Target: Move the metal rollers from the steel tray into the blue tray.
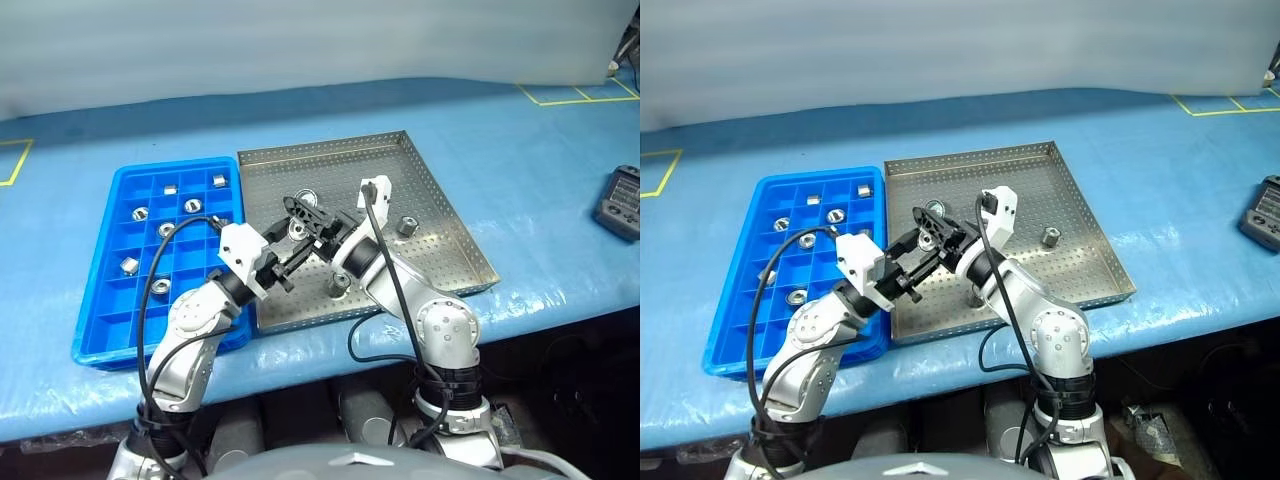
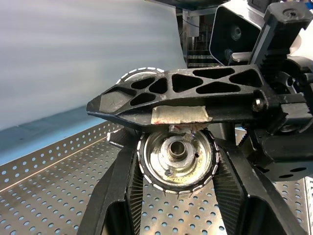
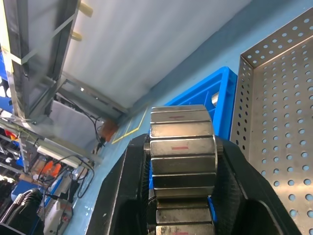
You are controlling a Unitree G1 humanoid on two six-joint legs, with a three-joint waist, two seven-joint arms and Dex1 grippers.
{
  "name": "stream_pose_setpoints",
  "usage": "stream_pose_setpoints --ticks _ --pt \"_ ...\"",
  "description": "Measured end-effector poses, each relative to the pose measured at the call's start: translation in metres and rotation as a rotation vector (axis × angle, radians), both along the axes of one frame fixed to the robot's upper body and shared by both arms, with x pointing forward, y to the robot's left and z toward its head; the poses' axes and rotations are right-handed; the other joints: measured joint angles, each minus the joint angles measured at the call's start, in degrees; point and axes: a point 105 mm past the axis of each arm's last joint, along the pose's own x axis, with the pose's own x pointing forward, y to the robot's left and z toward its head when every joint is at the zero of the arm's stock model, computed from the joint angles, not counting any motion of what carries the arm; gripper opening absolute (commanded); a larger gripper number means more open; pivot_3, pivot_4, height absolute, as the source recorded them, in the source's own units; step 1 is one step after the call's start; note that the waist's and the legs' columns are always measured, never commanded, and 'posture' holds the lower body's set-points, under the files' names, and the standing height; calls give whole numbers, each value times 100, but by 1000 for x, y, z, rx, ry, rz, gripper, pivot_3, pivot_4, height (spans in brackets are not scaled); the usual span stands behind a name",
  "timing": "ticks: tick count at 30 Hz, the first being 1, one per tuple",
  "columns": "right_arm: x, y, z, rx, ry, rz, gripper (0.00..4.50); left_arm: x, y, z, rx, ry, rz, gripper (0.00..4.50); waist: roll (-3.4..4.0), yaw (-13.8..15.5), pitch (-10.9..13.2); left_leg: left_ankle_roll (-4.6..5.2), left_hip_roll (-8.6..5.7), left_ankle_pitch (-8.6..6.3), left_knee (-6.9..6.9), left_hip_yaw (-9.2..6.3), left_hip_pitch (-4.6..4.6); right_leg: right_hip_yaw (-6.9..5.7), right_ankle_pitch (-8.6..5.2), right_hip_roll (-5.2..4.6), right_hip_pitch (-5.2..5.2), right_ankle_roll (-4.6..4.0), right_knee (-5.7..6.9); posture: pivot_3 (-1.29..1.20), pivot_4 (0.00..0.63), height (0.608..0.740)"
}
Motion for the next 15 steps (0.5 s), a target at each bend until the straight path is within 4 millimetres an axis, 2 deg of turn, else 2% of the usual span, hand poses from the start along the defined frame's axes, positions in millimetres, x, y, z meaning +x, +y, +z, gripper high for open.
stream_pose_setpoints --ticks 1,4,8,9,12,15 --pt "0 0 0 3 -1 -1 2049 0 0 0 -1 0 1 1696 0 3 0 0 0 0 0 0 0 0 0 0 0 -1 0 -147 150 740" --pt "1 -3 2 25 -2 -12 2916 -1 1 -3 -1 12 6 1696 0 15 0 0 0 0 -2 0 -1 0 -1 0 -1 -1 -2 -146 150 740" --pt "2 -4 3 38 -1 -20 4306 -1 2 -4 -3 17 11 1696 2 37 1 0 0 0 -3 0 -3 -1 -1 0 -4 -2 -2 -145 150 740" --pt "2 -4 3 37 1 -24 4498 -1 2 -4 -3 17 12 1696 1 41 1 0 0 0 -3 0 -3 0 -1 0 -3 -2 -2 -145 150 740" --pt "3 -5 3 36 8 -30 4500 -1 2 -4 -3 18 14 1696 1 49 1 0 0 0 -3 0 -3 -1 -1 0 -4 -2 -2 -147 150 740" --pt "4 -5 1 35 18 -38 3856 -1 2 -5 -3 19 15 1696 2 51 1 0 0 0 -3 0 -3 -1 -2 0 -4 -3 -2 -148 150 740"
